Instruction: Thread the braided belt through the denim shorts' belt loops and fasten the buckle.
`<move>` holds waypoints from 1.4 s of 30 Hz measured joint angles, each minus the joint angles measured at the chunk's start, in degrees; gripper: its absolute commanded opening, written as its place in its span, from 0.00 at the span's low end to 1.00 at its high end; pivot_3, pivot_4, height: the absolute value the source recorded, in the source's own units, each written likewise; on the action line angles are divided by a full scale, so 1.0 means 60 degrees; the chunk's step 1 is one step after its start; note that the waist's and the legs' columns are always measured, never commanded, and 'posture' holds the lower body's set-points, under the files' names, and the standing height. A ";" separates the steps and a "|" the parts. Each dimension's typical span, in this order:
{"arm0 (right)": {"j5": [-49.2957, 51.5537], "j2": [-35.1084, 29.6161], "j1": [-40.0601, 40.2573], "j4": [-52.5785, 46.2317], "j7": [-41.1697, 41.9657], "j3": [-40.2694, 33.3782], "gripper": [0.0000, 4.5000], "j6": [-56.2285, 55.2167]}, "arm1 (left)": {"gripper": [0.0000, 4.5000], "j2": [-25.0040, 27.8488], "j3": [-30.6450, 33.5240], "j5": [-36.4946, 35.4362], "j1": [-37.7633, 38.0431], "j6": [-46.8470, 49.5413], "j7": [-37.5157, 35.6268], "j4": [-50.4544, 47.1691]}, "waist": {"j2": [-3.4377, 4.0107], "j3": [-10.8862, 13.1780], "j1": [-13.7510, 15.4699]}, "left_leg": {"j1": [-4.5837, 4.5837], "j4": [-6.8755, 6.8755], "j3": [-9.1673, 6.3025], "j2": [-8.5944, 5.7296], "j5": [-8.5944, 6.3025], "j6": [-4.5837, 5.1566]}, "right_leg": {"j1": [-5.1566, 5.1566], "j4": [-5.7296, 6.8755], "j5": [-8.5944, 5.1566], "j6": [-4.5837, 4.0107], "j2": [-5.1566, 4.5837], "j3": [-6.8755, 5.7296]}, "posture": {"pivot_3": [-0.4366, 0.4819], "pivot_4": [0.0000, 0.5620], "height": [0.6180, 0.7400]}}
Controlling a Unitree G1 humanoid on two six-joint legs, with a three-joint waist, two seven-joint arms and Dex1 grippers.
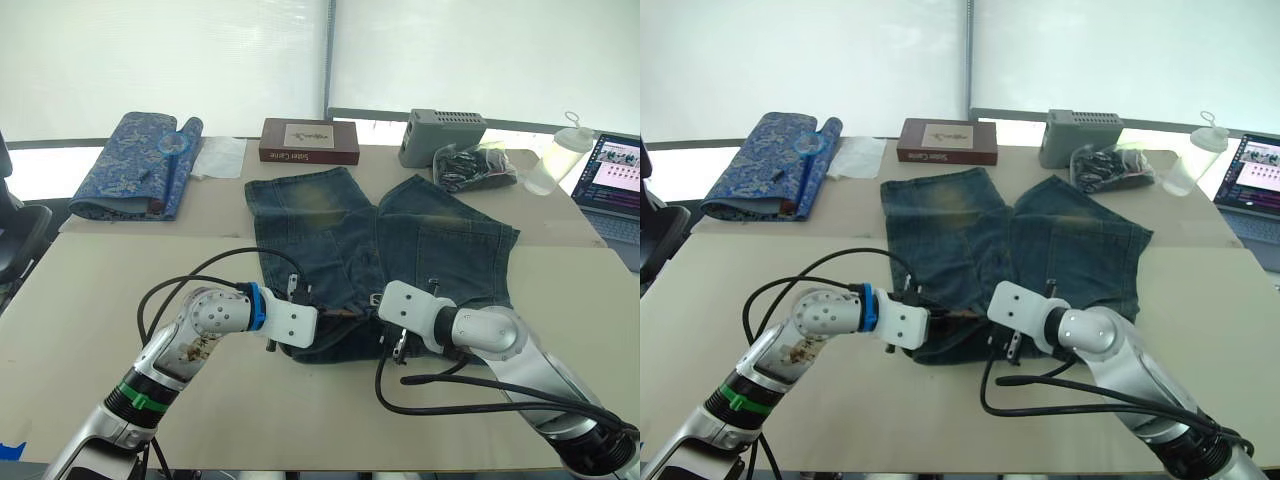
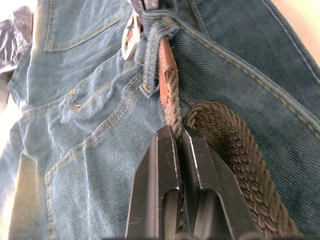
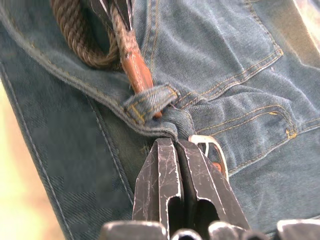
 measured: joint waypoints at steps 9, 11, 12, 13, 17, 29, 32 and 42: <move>0.0780 0.1212 -0.0597 -0.0123 -0.0501 -0.0590 0.01 0.1741 | 0.00 0.0653 0.0147 0.0498 0.0122 0.0281 0.0376 -0.0528 | 0.0003 0.0001 -0.0008 | 0.0000 -0.0007 -0.0003 0.0000 0.0007 -0.0013 | -0.0006 0.0001 0.0001 -0.0002 0.0004 -0.0001 | 0.48 0.27 1.00; 0.0972 0.1421 -0.0773 -0.0122 -0.0601 -0.0726 0.01 0.2058 | 0.00 0.0809 0.0123 0.0827 0.0126 0.0014 0.0544 -0.0520 | 0.0004 0.0002 -0.0010 | 0.0000 -0.0009 -0.0002 0.0000 0.0009 -0.0017 | -0.0006 0.0000 0.0001 -0.0003 0.0004 -0.0001 | 0.48 0.27 1.00; 0.1065 0.1470 -0.0838 -0.0125 -0.0634 -0.0770 0.01 0.2191 | 0.00 0.0837 0.0093 0.0952 0.0135 -0.0094 0.0613 -0.0520 | 0.0005 0.0002 -0.0012 | 0.0000 -0.0008 -0.0001 0.0000 0.0009 -0.0017 | -0.0004 0.0000 0.0001 -0.0003 0.0004 0.0000 | 0.48 0.27 1.00; 0.1146 0.1490 -0.0857 -0.0124 -0.0655 -0.0803 0.01 0.2280 | 0.00 0.0839 0.0073 0.1061 0.0161 -0.0175 0.0681 -0.0520 | 0.0005 0.0002 -0.0008 | 0.0000 -0.0008 -0.0001 0.0000 0.0009 -0.0018 | -0.0004 -0.0001 0.0001 -0.0003 0.0003 -0.0001 | 0.48 0.27 1.00; 0.1404 0.1488 -0.0858 -0.0125 -0.0734 -0.0849 0.01 0.2510 | 0.00 0.0604 0.0040 0.1129 0.0353 0.0011 0.0787 -0.0534 | 0.0005 0.0002 0.0002 | -0.0001 -0.0007 0.0000 -0.0002 0.0009 -0.0018 | -0.0002 -0.0001 0.0001 -0.0003 0.0002 0.0000 | 0.48 0.27 1.00; 0.1928 0.1370 -0.0917 -0.0145 -0.1306 -0.1096 0.01 0.3502 | 0.00 -0.0456 0.0390 -0.0958 0.0594 0.3349 0.0186 -0.1321 | 0.0005 0.0002 -0.0005 | 0.0000 -0.0005 -0.0006 -0.0002 0.0012 -0.0020 | -0.0002 0.0007 0.0000 -0.0002 0.0005 0.0001 | 0.48 0.27 1.00; 0.2045 0.1399 -0.1171 -0.0145 -0.1481 -0.1223 0.01 0.3891 | 0.00 -0.0370 0.0552 -0.1221 0.0630 0.3629 0.0204 -0.1536 | 0.0005 0.0002 -0.0010 | 0.0000 -0.0007 -0.0011 -0.0001 0.0011 -0.0019 | -0.0003 0.0008 0.0000 -0.0002 0.0005 0.0000 | 0.48 0.27 1.00; 0.1944 -0.0481 -0.1147 -0.0400 -0.0875 -0.0242 0.45 0.2077 | 0.00 -0.0313 0.0644 -0.1444 0.0787 0.3379 0.0636 -0.1558 | 0.0007 0.0003 -0.0001 | 0.0000 -0.0008 -0.0012 -0.0006 0.0007 -0.0012 | 0.0001 -0.0007 0.0000 -0.0003 0.0000 -0.0001 | 0.48 0.27 1.00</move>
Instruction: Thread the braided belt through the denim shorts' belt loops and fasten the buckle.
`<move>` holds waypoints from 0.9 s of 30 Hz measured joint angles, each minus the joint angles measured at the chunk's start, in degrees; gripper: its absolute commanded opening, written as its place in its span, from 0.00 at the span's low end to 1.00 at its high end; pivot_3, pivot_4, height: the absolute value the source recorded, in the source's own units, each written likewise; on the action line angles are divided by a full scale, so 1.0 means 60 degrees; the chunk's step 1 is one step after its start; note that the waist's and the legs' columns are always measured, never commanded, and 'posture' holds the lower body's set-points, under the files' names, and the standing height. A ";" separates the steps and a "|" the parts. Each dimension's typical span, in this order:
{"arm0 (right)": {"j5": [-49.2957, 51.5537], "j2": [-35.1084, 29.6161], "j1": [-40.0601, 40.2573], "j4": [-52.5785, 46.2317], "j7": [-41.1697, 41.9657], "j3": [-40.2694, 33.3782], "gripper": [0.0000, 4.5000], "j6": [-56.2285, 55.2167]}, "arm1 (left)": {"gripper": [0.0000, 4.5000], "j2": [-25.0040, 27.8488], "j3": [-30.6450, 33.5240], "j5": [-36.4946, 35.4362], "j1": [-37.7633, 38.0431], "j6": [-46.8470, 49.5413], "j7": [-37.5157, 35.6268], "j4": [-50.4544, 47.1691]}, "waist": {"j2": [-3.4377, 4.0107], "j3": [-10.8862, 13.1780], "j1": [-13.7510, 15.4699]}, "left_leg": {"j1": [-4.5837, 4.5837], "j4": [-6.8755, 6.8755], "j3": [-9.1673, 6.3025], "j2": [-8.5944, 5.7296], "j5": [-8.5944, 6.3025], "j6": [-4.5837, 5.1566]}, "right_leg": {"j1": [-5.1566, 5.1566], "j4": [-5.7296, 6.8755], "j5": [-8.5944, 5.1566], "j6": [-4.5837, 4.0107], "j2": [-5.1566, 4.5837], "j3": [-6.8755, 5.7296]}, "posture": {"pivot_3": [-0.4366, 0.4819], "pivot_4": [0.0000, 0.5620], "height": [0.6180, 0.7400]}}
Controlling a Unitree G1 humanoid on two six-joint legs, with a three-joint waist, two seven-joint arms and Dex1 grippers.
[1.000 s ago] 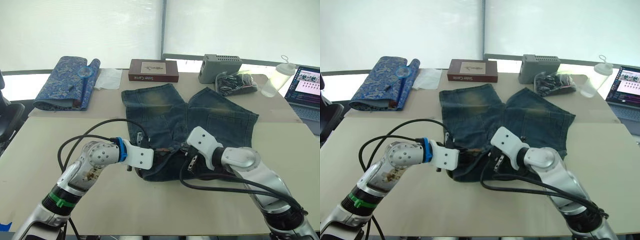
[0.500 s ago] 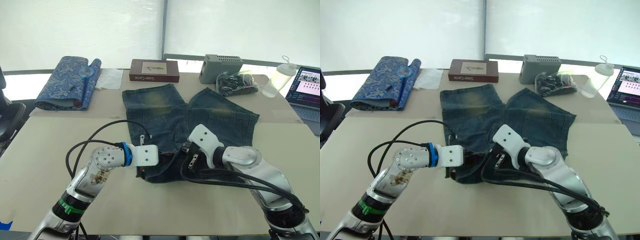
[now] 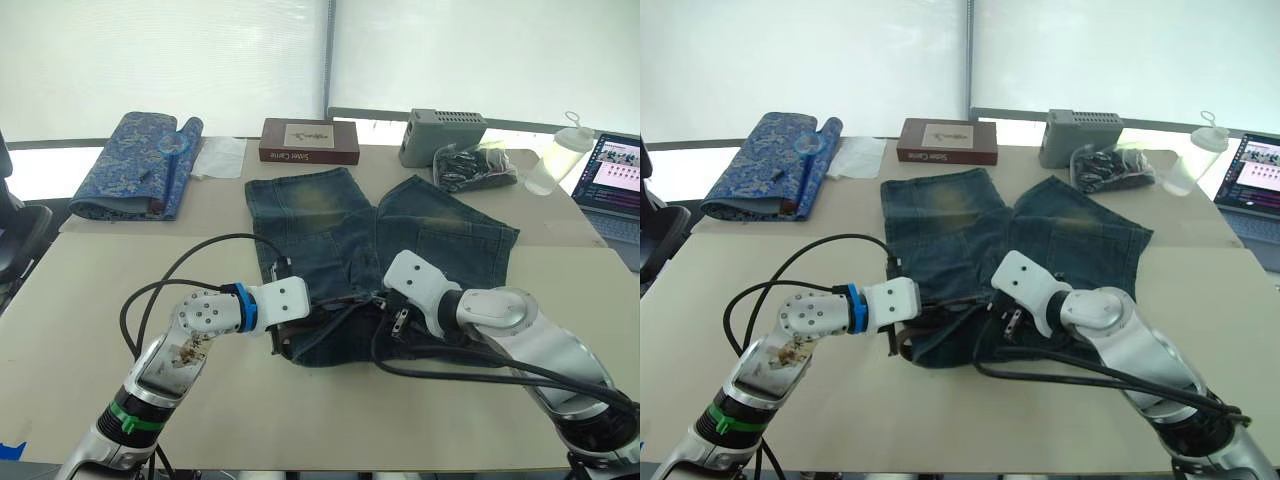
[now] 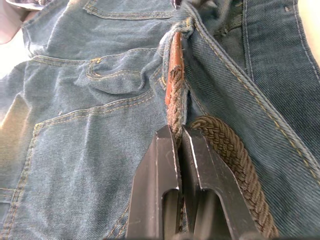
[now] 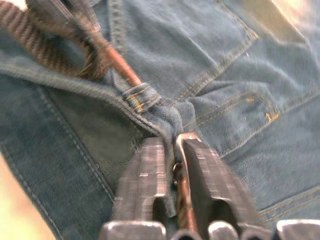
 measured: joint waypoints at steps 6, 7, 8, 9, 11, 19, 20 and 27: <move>-0.0535 -0.0189 0.0001 0.0183 -0.0038 0.0551 0.60 -0.1057 | 0.00 0.0094 -0.0424 0.0463 -0.0007 -0.0731 0.0200 0.0078 | 0.0000 0.0000 0.0014 | 0.0000 0.0001 0.0003 0.0000 0.0001 -0.0002 | 0.0002 -0.0003 0.0000 -0.0001 -0.0001 0.0001 | 0.48 0.27 1.00; -0.0636 -0.0241 0.0001 0.0219 -0.0013 0.0678 0.60 -0.1185 | 0.00 0.0117 -0.0489 0.0553 -0.0022 -0.0856 0.0213 0.0134 | 0.0000 0.0000 0.0012 | 0.0000 0.0001 0.0003 0.0000 0.0001 -0.0002 | 0.0001 -0.0004 0.0000 -0.0001 -0.0001 0.0001 | 0.48 0.27 1.00; -0.0720 -0.0245 0.0001 0.0272 0.0000 0.0765 0.60 -0.1293 | 0.00 0.0129 -0.0537 0.0616 -0.0037 -0.0921 0.0219 0.0191 | 0.0000 0.0000 0.0009 | 0.0000 0.0001 0.0004 0.0000 0.0001 -0.0001 | 0.0000 -0.0004 0.0000 -0.0002 -0.0001 0.0001 | 0.48 0.27 1.00; -0.0821 -0.0245 0.0001 0.0318 -0.0001 0.0830 0.60 -0.1378 | 0.00 0.0129 -0.0566 0.0674 -0.0047 -0.0942 0.0223 0.0209 | 0.0000 0.0000 0.0009 | 0.0000 0.0001 0.0004 0.0000 0.0001 -0.0001 | 0.0000 -0.0003 0.0000 -0.0002 -0.0001 0.0001 | 0.48 0.27 1.00; -0.1036 -0.0249 0.0001 0.0408 -0.0001 0.0961 0.55 -0.1527 | 0.00 0.0131 -0.0589 0.0735 -0.0091 -0.1034 0.0230 0.0265 | 0.0000 0.0000 0.0011 | 0.0000 0.0001 0.0004 0.0002 0.0001 -0.0002 | -0.0001 -0.0002 0.0000 -0.0002 0.0000 0.0001 | 0.48 0.27 1.00; -0.1226 -0.0398 0.0000 0.0374 0.0308 0.1060 0.01 -0.1611 | 0.00 0.0169 -0.0602 0.0953 -0.0313 -0.1253 0.0228 0.0570 | 0.0000 0.0000 0.0007 | 0.0000 0.0002 0.0005 0.0002 0.0001 -0.0001 | 0.0000 -0.0002 0.0000 -0.0002 0.0000 0.0001 | 0.48 0.27 1.00; -0.1227 -0.0398 0.0000 0.0336 0.0330 0.1060 0.01 -0.1583 | 0.00 0.0168 -0.0604 0.0963 -0.0325 -0.1252 0.0227 0.0571 | 0.0000 0.0000 0.0009 | 0.0000 0.0001 0.0004 0.0002 0.0000 0.0000 | 0.0000 -0.0001 0.0000 -0.0002 -0.0001 0.0000 | 0.48 0.27 1.00; -0.1205 -0.0332 -0.0234 0.0195 0.0504 0.1034 0.01 -0.1181 | 0.00 0.0165 -0.0655 0.1049 -0.0593 -0.1179 0.0151 0.0572 | 0.0000 0.0000 0.0007 | 0.0000 0.0001 0.0005 0.0003 -0.0001 0.0002 | -0.0002 -0.0001 0.0000 -0.0002 0.0000 0.0001 | 0.48 0.27 1.00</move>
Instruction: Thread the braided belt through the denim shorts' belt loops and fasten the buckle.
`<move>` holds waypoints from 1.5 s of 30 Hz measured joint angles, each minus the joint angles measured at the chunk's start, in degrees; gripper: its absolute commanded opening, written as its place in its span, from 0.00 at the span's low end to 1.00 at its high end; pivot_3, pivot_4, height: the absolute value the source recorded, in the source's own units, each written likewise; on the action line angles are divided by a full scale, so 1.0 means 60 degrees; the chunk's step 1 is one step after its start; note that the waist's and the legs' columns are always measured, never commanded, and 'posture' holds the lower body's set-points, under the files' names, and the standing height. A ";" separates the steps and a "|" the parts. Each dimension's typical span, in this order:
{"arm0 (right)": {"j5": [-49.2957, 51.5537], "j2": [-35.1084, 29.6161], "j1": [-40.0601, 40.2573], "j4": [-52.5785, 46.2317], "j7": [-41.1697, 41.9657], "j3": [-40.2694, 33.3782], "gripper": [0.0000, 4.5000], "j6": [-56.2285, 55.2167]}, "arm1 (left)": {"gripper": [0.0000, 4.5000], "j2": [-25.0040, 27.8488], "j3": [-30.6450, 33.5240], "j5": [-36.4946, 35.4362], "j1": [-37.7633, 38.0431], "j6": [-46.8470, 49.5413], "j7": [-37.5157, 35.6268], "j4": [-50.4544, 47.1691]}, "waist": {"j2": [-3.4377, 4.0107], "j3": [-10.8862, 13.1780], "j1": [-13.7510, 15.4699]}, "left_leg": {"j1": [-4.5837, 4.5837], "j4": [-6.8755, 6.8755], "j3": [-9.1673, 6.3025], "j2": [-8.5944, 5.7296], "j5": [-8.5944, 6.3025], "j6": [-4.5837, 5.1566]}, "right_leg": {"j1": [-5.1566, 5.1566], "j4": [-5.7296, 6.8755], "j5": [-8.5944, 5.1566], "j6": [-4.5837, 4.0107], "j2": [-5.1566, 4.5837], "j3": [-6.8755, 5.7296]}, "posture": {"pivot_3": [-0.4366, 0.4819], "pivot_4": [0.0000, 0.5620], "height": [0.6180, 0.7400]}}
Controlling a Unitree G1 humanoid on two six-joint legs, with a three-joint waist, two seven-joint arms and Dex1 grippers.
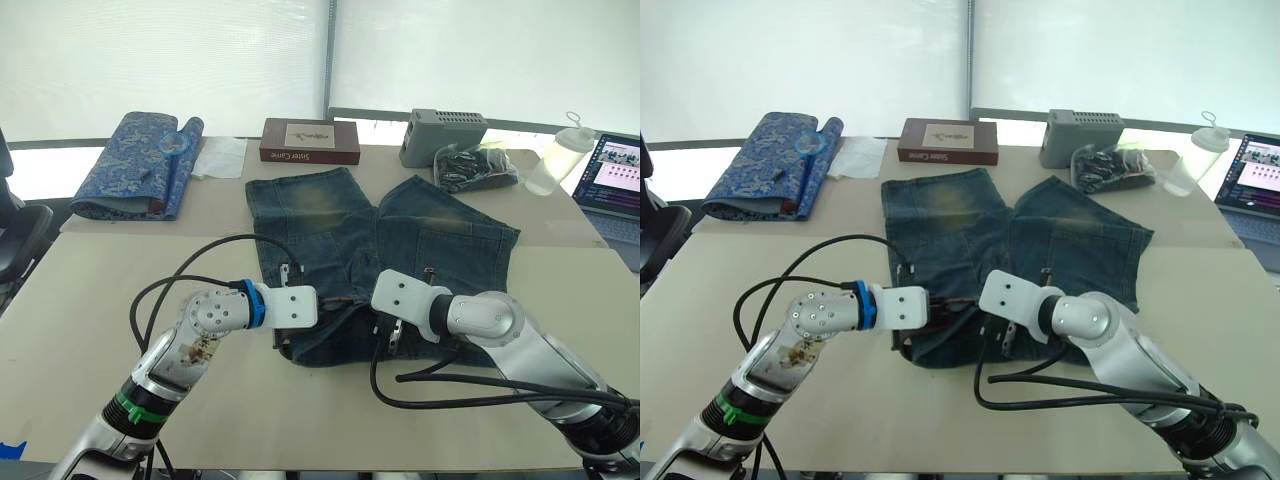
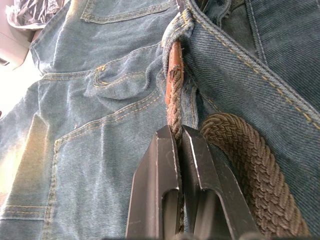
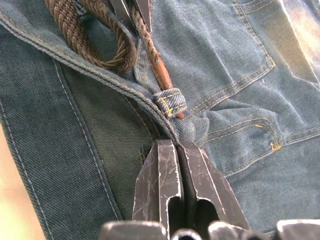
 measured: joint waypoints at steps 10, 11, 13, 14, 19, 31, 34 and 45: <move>0.0419 0.0803 -0.0530 -0.0216 -0.0223 -0.0227 0.01 0.2029 | 0.00 -0.0244 -0.0349 0.0089 -0.0085 0.0172 -0.0058 -0.0270 | 0.0000 0.0000 0.0003 | 0.0000 0.0000 -0.0002 0.0000 0.0000 -0.0001 | 0.0000 0.0006 0.0000 -0.0001 0.0000 -0.0001 | 0.48 0.27 1.00; 0.0513 0.0941 -0.0531 -0.0221 -0.0278 -0.0326 0.01 0.2273 | 0.00 -0.0354 -0.0373 0.0122 -0.0105 0.0064 0.0004 -0.0184 | 0.0000 0.0000 0.0006 | 0.0000 0.0000 -0.0002 0.0000 0.0000 0.0000 | -0.0001 0.0005 0.0000 -0.0002 0.0000 -0.0002 | 0.48 0.27 1.00; 0.0596 0.1124 -0.0551 -0.0225 -0.0400 -0.0384 0.01 0.2597 | 0.00 -0.0611 -0.0385 0.0161 -0.0230 0.0042 0.0141 0.0032 | 0.0000 0.0000 0.0015 | 0.0000 0.0002 -0.0003 -0.0001 -0.0001 0.0002 | 0.0002 0.0004 0.0001 -0.0002 0.0000 -0.0002 | 0.48 0.27 1.00; 0.0664 0.1192 -0.0563 -0.0239 -0.0454 -0.0393 0.01 0.2700 | 0.00 -0.0781 -0.0418 0.0173 -0.0307 0.0042 0.0217 0.0122 | 0.0000 0.0000 0.0013 | 0.0000 0.0002 -0.0001 -0.0002 -0.0004 0.0007 | 0.0003 0.0003 0.0001 -0.0001 -0.0001 -0.0001 | 0.48 0.27 1.00; 0.1131 0.1192 -0.0549 -0.0412 -0.0333 -0.0482 0.07 0.2695 | 0.00 -0.1269 -0.0488 0.0194 -0.0568 0.0065 0.0402 0.0472 | 0.0000 0.0000 -0.0008 | 0.0000 0.0000 -0.0002 -0.0001 -0.0005 0.0009 | 0.0001 0.0005 0.0001 0.0000 0.0000 -0.0001 | 0.48 0.27 1.00; 0.2303 -0.0571 0.0244 -0.1563 0.0829 -0.2824 0.52 0.1057 | 0.00 -0.0998 -0.0491 0.0157 -0.0660 -0.0607 0.0392 0.1123 | 0.0001 0.0000 0.0001 | 0.0000 0.0001 -0.0007 -0.0002 -0.0010 0.0017 | 0.0001 -0.0002 0.0002 0.0001 -0.0005 0.0000 | 0.48 0.27 1.00; 0.1508 -0.1526 0.0271 -0.1104 0.0844 -0.2416 0.52 -0.0153 | 0.00 -0.0889 -0.0415 0.0049 -0.0673 -0.0873 0.0331 0.1221 | 0.0001 0.0001 -0.0008 | 0.0000 0.0001 -0.0004 -0.0002 -0.0010 0.0016 | 0.0000 -0.0005 0.0001 -0.0002 -0.0007 0.0000 | 0.48 0.27 1.00; -0.0592 -0.1145 -0.0504 0.1365 0.1093 -0.0352 0.52 -0.2853 | 0.00 -0.0960 -0.0381 -0.0012 -0.0766 -0.1188 0.0254 0.1323 | 0.0002 0.0001 -0.0001 | 0.0000 0.0003 0.0006 -0.0003 0.0003 -0.0003 | 0.0002 -0.0003 0.0001 0.0002 -0.0005 0.0002 | 0.48 0.27 1.00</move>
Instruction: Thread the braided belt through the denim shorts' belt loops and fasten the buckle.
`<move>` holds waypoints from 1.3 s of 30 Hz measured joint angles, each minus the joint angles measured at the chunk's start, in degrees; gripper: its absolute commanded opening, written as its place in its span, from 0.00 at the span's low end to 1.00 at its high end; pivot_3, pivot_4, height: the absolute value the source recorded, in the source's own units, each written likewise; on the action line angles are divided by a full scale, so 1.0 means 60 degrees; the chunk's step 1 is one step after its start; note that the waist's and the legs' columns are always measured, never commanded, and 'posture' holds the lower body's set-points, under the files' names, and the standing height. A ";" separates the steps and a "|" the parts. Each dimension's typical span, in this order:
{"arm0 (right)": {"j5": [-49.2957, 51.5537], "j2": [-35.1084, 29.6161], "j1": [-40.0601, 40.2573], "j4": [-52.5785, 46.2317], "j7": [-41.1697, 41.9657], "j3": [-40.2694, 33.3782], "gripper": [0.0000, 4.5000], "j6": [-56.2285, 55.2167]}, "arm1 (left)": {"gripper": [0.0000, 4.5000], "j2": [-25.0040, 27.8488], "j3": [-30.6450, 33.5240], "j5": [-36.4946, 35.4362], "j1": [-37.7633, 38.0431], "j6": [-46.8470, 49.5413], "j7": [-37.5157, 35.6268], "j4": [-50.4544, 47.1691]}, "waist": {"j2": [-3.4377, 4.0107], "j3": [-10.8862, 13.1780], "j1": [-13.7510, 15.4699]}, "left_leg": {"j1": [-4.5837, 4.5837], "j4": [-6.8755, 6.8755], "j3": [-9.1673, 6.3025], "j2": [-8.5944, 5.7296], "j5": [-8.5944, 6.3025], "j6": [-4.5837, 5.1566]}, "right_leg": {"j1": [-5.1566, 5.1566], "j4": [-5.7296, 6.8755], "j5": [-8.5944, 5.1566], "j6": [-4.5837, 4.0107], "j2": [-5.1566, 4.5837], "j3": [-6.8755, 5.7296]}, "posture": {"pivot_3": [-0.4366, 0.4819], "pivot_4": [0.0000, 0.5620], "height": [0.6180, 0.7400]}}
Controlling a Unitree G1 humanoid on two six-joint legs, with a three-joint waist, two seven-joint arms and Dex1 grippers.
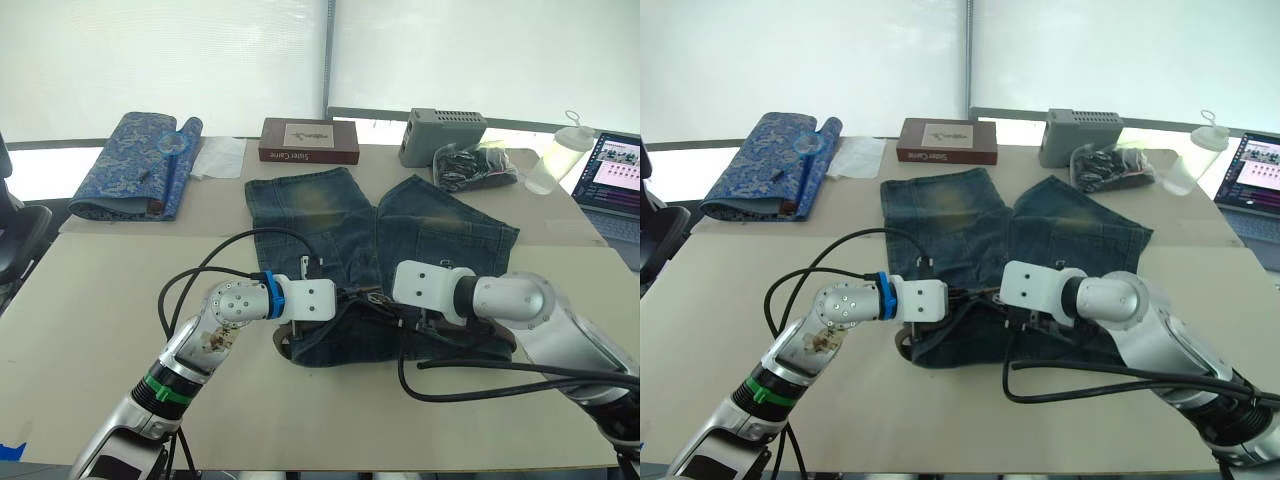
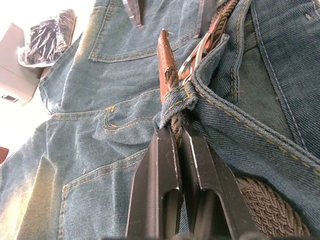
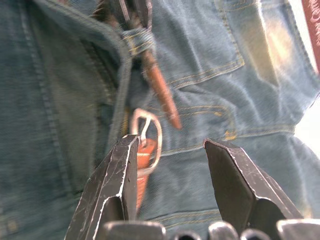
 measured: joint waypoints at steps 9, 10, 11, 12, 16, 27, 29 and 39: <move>-0.0337 0.0446 -0.0370 0.0353 0.0619 0.0087 0.02 -0.0251 | 0.00 -0.0006 0.0007 0.0016 -0.0004 -0.0052 -0.0005 0.0006 | 0.0000 0.0000 0.0007 | 0.0000 0.0000 0.0000 0.0000 -0.0003 0.0004 | 0.0001 0.0000 0.0000 0.0001 0.0000 -0.0002 | 0.48 0.27 1.00; -0.0382 0.0460 -0.0370 0.0353 0.0688 0.0088 0.02 -0.0251 | 0.00 -0.0016 0.0004 0.0020 -0.0009 -0.0054 -0.0008 0.0014 | 0.0000 0.0000 0.0004 | 0.0000 0.0001 0.0002 0.0000 -0.0002 0.0004 | 0.0001 0.0000 0.0000 0.0000 0.0000 -0.0001 | 0.48 0.27 1.00; -0.0404 0.0473 -0.0370 0.0353 0.0746 0.0088 0.02 -0.0251 | 0.00 -0.0028 0.0001 0.0020 -0.0015 -0.0079 -0.0021 0.0046 | 0.0000 0.0000 0.0003 | 0.0000 0.0001 0.0001 0.0000 -0.0002 0.0004 | 0.0002 0.0001 0.0000 0.0001 0.0000 -0.0001 | 0.48 0.27 1.00; -0.0435 0.0481 -0.0370 0.0352 0.0797 0.0087 0.02 -0.0251 | 0.00 -0.0030 0.0000 0.0018 -0.0023 -0.0164 -0.0041 0.0104 | 0.0000 0.0000 0.0003 | 0.0000 0.0001 0.0001 0.0000 -0.0002 0.0004 | 0.0001 0.0002 0.0000 0.0000 0.0000 -0.0001 | 0.48 0.27 1.00; -0.0567 0.0498 -0.0345 0.0338 0.0926 0.0078 0.02 -0.0258 | 0.00 -0.0045 0.0003 -0.0015 -0.0029 -0.0381 -0.0154 0.0180 | 0.0000 0.0000 0.0002 | 0.0000 0.0000 0.0001 0.0001 -0.0001 0.0002 | 0.0000 0.0003 0.0000 0.0000 0.0000 -0.0002 | 0.48 0.27 1.00; -0.0580 -0.0331 0.1113 -0.0848 0.0902 -0.1104 0.00 0.0800 | 0.50 0.1745 0.1661 -0.4485 0.0778 0.4385 -0.2575 -0.2294 | 0.0021 -0.0005 -0.0082 | 0.0015 -0.0013 -0.0002 0.0003 0.0032 -0.0060 | 0.0005 0.0014 -0.0022 0.0013 0.0002 0.0006 | 0.48 0.27 1.00; -0.0667 -0.0555 0.1254 -0.0968 0.0854 -0.1314 0.00 0.1156 | 0.30 0.2302 0.1119 -0.4268 0.1354 0.4259 -0.2881 -0.2420 | 0.0026 -0.0001 -0.0063 | 0.0017 -0.0012 0.0000 0.0003 0.0034 -0.0063 | 0.0005 0.0014 -0.0022 0.0006 0.0001 0.0005 | 0.48 0.27 1.00; -0.0794 -0.1718 0.2346 -0.1929 0.0692 -0.2777 0.00 0.1929 | 0.01 0.2242 -0.0387 -0.2077 0.1000 0.2229 -0.1883 -0.0720 | 0.0038 -0.0001 0.0239 | 0.0016 -0.0004 -0.0007 -0.0002 -0.0007 0.0012 | 0.0009 -0.0004 -0.0038 -0.0076 -0.0011 0.0002 | 0.48 0.27 1.00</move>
